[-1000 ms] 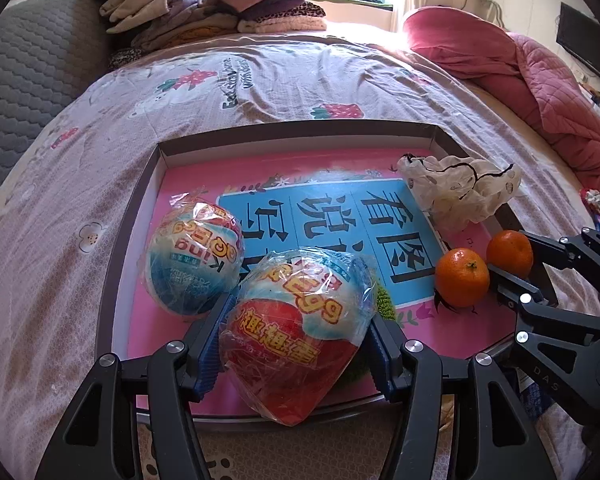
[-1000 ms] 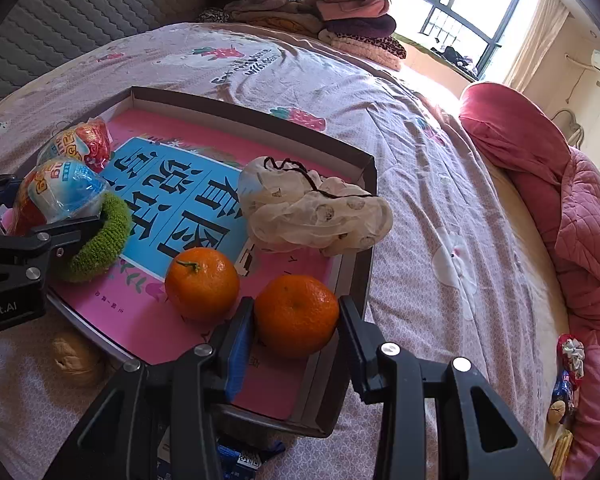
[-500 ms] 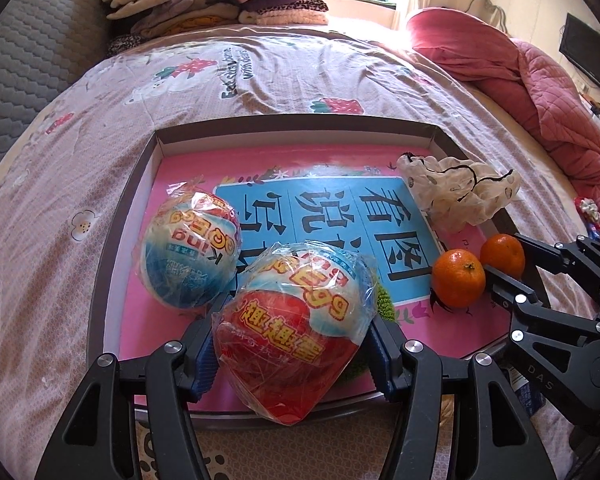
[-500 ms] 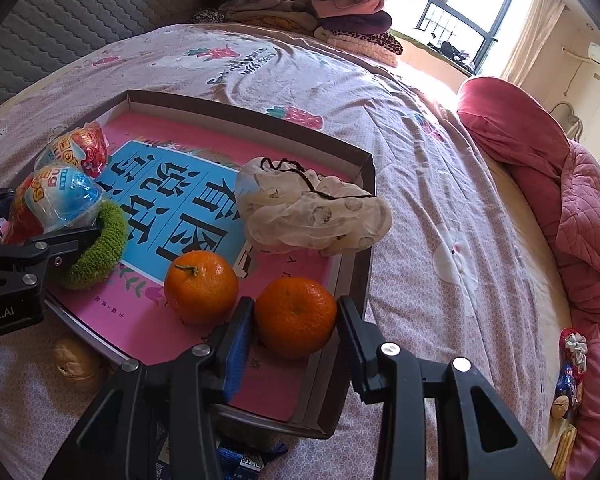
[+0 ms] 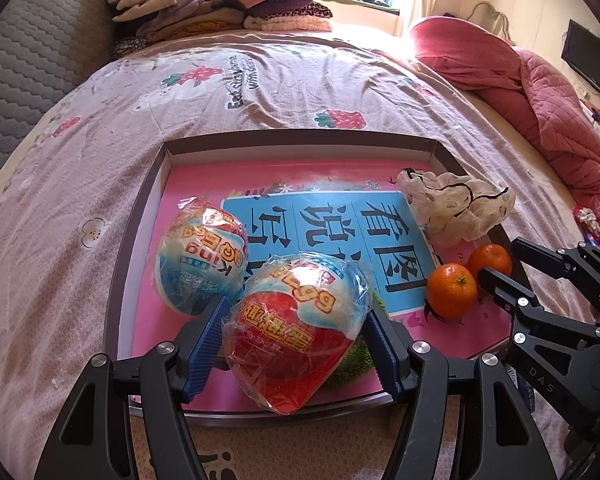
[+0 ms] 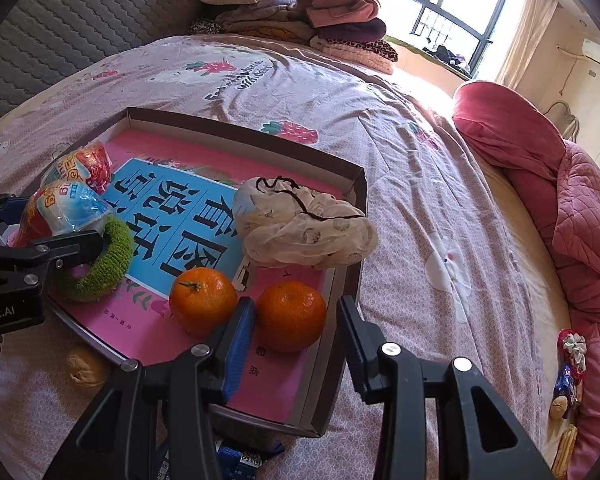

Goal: Organize objects
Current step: 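Lower the candy egg bag onto the green ring while the right releases the orange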

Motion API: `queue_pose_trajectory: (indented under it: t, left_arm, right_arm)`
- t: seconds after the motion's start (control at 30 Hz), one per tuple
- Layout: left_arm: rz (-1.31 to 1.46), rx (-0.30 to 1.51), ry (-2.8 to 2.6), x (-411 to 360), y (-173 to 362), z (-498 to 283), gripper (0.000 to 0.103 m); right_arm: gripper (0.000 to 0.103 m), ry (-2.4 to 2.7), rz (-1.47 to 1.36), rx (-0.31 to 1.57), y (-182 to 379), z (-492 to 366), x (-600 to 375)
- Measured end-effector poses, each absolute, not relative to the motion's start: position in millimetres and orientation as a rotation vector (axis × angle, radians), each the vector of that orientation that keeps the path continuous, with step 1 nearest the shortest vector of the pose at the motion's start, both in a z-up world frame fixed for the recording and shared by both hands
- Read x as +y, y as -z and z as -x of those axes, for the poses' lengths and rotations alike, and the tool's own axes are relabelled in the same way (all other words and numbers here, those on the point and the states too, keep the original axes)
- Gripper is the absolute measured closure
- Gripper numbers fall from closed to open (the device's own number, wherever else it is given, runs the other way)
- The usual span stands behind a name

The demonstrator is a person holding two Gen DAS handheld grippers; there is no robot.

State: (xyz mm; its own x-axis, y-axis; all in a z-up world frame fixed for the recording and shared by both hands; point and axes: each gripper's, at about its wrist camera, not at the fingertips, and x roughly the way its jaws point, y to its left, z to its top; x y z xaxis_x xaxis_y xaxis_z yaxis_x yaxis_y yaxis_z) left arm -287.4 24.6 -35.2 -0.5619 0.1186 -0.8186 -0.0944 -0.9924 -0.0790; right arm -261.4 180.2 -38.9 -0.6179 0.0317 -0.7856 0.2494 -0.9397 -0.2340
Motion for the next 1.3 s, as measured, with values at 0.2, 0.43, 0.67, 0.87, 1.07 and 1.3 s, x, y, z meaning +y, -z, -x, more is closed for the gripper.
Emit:
queue_pose_trajectory:
  t: [0.2, 0.43, 0.67, 0.87, 1.07, 1.3]
  left_arm:
    - [1.392, -0.043, -2.677, 25.7, 30.0, 284.9, 0.035]
    - [1.385, -0.035, -2.682, 28.7, 25.7, 283.4, 0.035]
    - [1.379, -0.032, -2.681, 30.4, 23.2, 283.4, 0.035]
    - [1.381, -0.029, -2.689, 29.7, 22.3, 282.7, 0.035]
    - [1.376, -0.028, -2.697, 29.6, 20.4, 280.7, 0.034]
    - [1.374, -0.036, -2.703, 28.3, 17.4, 281.2, 0.029]
  right_arm:
    - [0.061, 2.681, -1.300, 0.481, 36.1, 261.2, 180.7]
    - [0.061, 2.691, -1.282, 0.468, 30.2, 260.3, 182.3]
    - [0.061, 2.700, -1.260, 0.454, 23.7, 258.4, 182.9]
    - [0.061, 2.704, -1.247, 0.447, 20.2, 257.6, 182.3]
    - [0.061, 2.708, -1.240, 0.444, 18.6, 257.1, 182.8]
    - [0.060, 2.715, -1.231, 0.436, 16.3, 256.8, 183.4]
